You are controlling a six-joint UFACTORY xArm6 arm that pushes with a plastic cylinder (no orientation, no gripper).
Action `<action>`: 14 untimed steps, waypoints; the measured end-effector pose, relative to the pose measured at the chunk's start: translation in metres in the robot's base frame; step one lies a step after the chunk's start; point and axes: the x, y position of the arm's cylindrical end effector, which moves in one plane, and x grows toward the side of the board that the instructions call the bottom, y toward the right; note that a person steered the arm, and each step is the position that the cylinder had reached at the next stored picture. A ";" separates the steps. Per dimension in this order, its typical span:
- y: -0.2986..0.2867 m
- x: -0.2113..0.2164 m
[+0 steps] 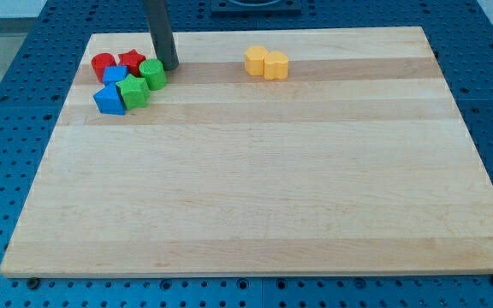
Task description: Push the green blocks towards the bottom
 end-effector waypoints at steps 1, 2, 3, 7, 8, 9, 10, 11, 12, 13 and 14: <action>-0.004 -0.024; -0.011 -0.023; -0.011 -0.022; -0.014 0.041; -0.014 0.071; -0.014 0.115; -0.014 0.146; -0.014 0.117; -0.001 0.100; 0.000 0.099; -0.014 0.098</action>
